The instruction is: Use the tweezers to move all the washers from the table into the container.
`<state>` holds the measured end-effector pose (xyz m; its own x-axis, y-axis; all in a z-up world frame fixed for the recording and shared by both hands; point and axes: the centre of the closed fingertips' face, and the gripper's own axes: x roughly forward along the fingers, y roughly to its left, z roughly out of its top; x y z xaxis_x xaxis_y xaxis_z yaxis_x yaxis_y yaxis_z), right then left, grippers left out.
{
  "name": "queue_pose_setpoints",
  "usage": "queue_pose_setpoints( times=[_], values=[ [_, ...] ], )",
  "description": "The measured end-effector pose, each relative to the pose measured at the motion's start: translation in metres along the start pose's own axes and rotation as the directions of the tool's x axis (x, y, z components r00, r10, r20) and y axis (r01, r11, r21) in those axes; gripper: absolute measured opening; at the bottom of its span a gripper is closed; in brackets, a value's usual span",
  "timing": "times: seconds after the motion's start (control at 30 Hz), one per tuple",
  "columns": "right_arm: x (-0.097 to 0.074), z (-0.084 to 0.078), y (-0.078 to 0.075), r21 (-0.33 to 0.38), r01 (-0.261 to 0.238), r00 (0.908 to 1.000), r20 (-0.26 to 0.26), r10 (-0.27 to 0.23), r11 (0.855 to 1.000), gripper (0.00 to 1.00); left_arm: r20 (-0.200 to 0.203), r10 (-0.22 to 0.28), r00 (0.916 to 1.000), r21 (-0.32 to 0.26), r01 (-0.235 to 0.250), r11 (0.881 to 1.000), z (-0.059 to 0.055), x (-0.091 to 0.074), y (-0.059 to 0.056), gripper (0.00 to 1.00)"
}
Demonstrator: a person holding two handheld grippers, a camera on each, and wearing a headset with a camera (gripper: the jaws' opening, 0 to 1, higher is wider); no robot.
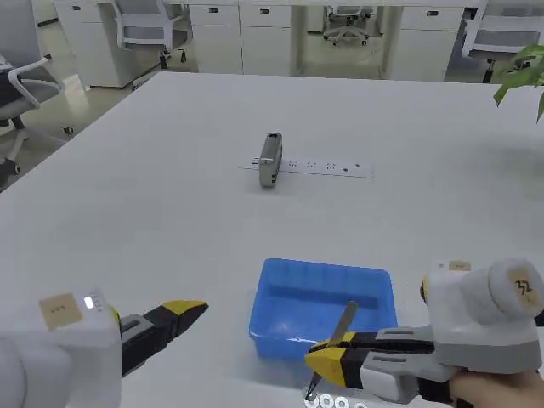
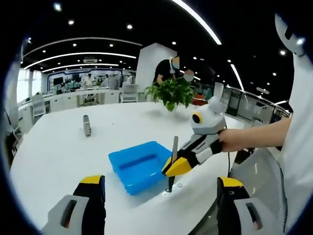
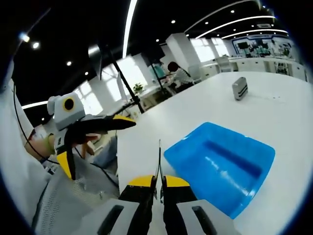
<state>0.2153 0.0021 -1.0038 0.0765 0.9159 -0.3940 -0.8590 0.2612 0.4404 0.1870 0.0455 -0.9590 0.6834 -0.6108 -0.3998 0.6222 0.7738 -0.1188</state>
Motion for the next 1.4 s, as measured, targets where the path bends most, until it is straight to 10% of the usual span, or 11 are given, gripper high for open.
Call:
queue_pose_setpoints(
  times=[0.37,0.8,1.4],
  values=[
    [-0.028,0.019,-0.005,0.008,0.046,0.9953,0.085,-0.046,0.999,0.03,0.118,0.084,0.9894,0.090,-0.095,0.991,0.011,-0.003,0.004,0.99],
    [-0.047,0.044,-0.026,-0.094,0.181,0.9742,0.154,-0.165,0.979,0.03,0.093,0.036,0.9950,0.065,-0.042,0.997,0.002,0.001,-0.002,0.99],
    [-0.033,0.024,-0.097,-0.187,0.324,0.9450,0.019,-0.326,0.927,0.03,0.183,0.034,0.9825,-0.005,-0.034,0.999,0.015,-0.005,0.003,0.99]
  ],
)
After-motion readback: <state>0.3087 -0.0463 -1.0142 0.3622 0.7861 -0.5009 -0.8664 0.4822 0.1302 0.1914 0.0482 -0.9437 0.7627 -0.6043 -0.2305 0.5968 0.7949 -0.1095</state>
